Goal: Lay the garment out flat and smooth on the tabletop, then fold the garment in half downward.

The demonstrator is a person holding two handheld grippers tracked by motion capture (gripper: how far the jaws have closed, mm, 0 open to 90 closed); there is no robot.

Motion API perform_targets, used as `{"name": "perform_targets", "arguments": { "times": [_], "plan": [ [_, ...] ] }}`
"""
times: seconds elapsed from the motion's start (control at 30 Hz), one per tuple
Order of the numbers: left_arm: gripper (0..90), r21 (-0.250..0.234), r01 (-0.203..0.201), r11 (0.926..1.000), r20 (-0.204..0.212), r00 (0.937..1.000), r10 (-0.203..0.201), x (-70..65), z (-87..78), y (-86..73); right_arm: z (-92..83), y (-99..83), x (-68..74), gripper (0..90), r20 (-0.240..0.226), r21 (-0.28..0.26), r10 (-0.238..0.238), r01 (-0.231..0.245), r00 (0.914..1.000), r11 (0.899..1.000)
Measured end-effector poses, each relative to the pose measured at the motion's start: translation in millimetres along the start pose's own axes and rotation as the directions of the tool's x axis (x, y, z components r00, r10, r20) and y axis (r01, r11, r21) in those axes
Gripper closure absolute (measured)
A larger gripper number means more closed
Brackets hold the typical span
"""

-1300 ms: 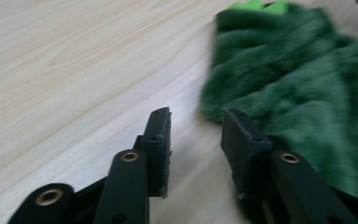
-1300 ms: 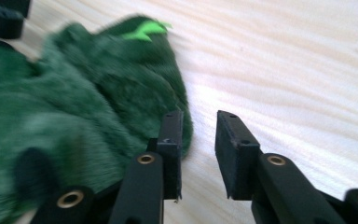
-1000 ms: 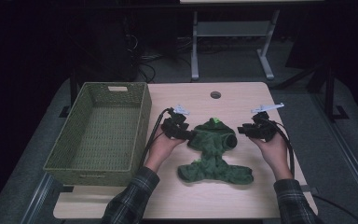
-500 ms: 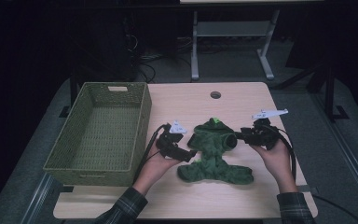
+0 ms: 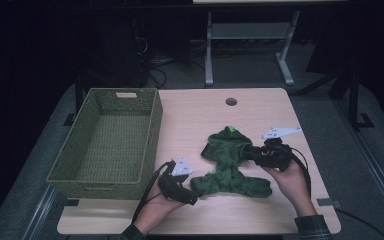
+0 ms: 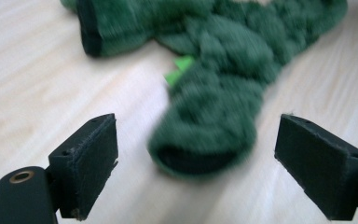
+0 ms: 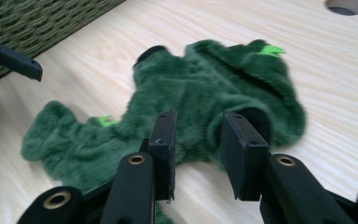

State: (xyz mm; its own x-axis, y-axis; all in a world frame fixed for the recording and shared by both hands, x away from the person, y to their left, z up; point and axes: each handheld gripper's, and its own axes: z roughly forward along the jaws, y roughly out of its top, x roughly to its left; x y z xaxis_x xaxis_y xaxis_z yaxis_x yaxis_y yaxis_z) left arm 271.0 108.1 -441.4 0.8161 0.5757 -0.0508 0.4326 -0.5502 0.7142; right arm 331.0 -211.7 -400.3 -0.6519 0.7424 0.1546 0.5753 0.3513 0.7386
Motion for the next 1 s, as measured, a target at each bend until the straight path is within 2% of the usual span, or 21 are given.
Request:
{"name": "perform_targets", "arguments": {
  "times": [0.2,0.3,0.43,0.53,0.73,0.77,0.8,0.93,1.0],
  "plan": [
    [12.7,0.026,0.001,0.9997,-0.003,1.0000,-0.001,-9.2,-0.8,-17.1,9.9,-0.9,19.8,66.3,-0.039,0.024,-0.034,0.035,0.9987,0.999],
    [12.7,0.049,-0.011,0.9987,-0.008,0.9999,0.011,-12.1,-0.8,-23.6,13.6,0.7,30.2,66.9,-0.063,0.029,-0.060,0.062,0.9962,0.998],
    [12.7,0.066,-0.007,0.9978,-0.025,0.9997,0.008,-14.9,-0.1,-30.1,18.1,3.5,43.8,69.2,-0.092,0.025,-0.087,0.090,0.9920,0.996],
    [12.6,0.070,-0.004,0.9976,-0.042,0.9991,0.007,-13.6,-0.1,-33.5,22.0,4.7,55.8,70.7,-0.127,0.020,-0.104,0.107,0.9865,0.994],
    [12.6,0.084,0.017,0.9963,-0.067,0.9977,-0.011,-6.3,0.7,-37.9,32.6,4.0,76.5,72.1,-0.161,0.038,-0.141,0.149,0.9769,0.988],
    [12.6,0.077,0.013,0.9969,-0.070,0.9975,-0.008,-6.7,1.2,-38.6,34.3,3.8,79.4,72.2,-0.166,0.034,-0.156,0.164,0.9738,0.986],
    [12.6,0.077,-0.002,0.9970,-0.074,0.9973,0.007,-7.0,1.4,-39.2,35.1,3.9,83.5,72.2,-0.171,0.041,-0.152,0.161,0.9735,0.986],
    [12.5,0.014,-0.019,0.9997,-0.058,0.9981,0.019,-4.3,0.9,-47.1,40.5,4.2,97.1,72.2,-0.197,0.038,-0.184,0.195,0.9630,0.980],
    [12.6,-0.003,-0.027,0.9996,-0.046,0.9986,0.027,-2.4,0.5,-49.7,44.1,4.2,104.1,72.2,-0.207,0.042,-0.193,0.206,0.9591,0.978]
  ]
}}
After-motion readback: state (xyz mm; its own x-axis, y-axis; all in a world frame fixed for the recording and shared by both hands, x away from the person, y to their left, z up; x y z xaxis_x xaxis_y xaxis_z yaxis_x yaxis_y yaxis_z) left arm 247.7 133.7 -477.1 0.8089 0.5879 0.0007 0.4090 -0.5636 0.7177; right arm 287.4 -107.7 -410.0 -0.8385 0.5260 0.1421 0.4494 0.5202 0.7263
